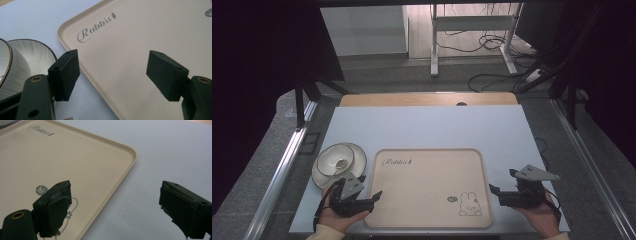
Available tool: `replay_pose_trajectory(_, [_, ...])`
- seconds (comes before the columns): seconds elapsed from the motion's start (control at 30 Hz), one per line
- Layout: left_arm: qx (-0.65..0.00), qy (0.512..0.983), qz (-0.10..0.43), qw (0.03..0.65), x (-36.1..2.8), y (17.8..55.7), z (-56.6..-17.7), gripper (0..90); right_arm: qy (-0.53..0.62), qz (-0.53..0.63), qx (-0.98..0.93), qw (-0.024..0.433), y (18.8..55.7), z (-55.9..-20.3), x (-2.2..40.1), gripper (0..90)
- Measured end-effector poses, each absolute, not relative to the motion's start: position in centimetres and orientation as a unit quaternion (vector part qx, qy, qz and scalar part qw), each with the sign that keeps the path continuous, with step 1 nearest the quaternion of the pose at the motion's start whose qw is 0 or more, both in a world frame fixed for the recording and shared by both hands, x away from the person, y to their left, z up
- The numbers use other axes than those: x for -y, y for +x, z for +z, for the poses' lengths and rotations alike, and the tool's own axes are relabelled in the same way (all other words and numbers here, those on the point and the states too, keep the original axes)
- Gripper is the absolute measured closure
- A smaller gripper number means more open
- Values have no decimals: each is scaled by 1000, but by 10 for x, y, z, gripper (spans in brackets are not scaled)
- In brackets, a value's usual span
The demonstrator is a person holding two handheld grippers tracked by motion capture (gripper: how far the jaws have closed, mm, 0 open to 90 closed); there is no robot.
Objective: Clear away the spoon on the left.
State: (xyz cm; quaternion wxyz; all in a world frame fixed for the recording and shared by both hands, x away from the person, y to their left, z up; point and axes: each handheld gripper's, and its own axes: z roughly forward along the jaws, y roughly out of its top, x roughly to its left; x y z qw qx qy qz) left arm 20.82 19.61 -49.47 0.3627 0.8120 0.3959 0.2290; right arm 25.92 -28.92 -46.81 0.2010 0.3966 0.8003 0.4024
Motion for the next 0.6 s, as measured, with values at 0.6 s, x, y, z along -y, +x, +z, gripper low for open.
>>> replay_pose_trajectory(0.6, [-387, 814, 242, 360, -202, 200, -494, 273, 389, 397, -808, 196, 261, -467, 286, 142])
